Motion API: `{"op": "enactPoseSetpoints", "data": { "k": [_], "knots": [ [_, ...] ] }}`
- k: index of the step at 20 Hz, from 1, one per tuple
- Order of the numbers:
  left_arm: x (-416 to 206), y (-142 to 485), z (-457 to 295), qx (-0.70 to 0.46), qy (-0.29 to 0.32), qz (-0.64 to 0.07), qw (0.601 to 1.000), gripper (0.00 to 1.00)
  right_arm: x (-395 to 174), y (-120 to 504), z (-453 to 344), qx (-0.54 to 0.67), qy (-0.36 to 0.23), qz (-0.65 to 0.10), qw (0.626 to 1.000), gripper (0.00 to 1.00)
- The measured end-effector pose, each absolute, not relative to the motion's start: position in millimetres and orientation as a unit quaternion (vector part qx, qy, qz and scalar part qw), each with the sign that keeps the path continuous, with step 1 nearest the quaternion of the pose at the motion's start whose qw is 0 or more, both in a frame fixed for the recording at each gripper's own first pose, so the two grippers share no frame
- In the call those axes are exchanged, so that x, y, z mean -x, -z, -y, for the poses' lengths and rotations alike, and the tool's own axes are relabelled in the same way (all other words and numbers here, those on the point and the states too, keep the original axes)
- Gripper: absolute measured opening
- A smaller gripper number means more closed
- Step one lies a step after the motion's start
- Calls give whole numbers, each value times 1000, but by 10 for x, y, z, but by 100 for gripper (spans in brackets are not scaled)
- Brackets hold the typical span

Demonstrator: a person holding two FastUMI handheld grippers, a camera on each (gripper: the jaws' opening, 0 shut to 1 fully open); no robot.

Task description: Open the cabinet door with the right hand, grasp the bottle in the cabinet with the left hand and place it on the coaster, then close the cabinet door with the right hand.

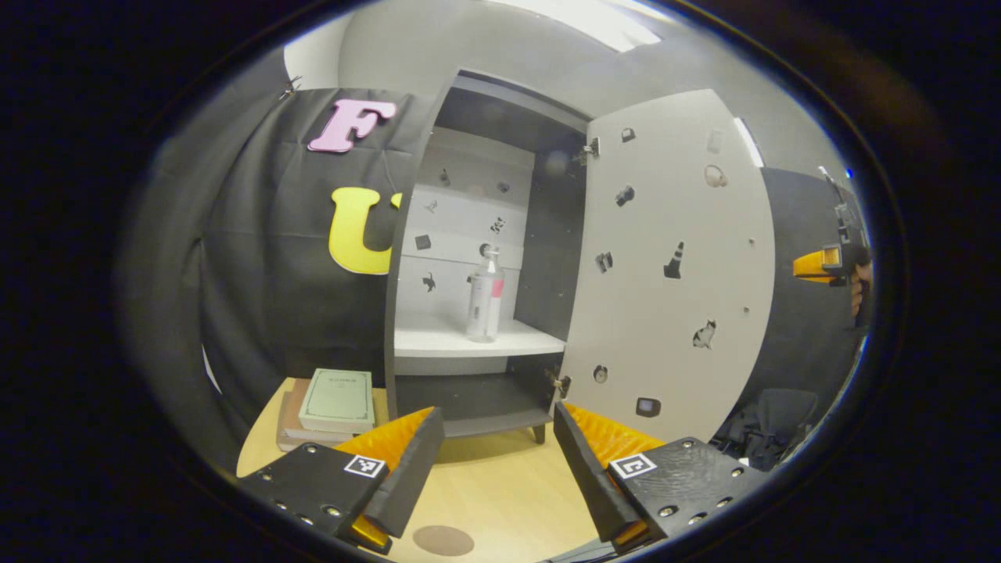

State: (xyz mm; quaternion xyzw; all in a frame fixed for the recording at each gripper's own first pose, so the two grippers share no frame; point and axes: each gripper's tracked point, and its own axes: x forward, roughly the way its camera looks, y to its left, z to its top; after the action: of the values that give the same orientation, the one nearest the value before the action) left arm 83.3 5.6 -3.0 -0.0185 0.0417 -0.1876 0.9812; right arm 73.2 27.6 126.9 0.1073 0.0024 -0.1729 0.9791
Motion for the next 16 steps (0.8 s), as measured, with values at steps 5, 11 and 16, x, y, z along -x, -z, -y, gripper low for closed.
{"op": "enactPoseSetpoints", "data": {
  "k": [5, 11, 16],
  "knots": [
    [-1197, -279, -146, 7, 164, -24, 986, 86, -1206, -1342, -127, -98, 164, 8, 982, 19],
    [-1889, -742, 42, 17, 149, -10, 989, 88, -1783, -1141, 147, -82, 185, -22, 979, 35],
    [-2507, -1110, 201, 26, 144, 10, 989, 88, -2150, -981, 162, -102, 156, -31, 982, 78]
  ]
}}
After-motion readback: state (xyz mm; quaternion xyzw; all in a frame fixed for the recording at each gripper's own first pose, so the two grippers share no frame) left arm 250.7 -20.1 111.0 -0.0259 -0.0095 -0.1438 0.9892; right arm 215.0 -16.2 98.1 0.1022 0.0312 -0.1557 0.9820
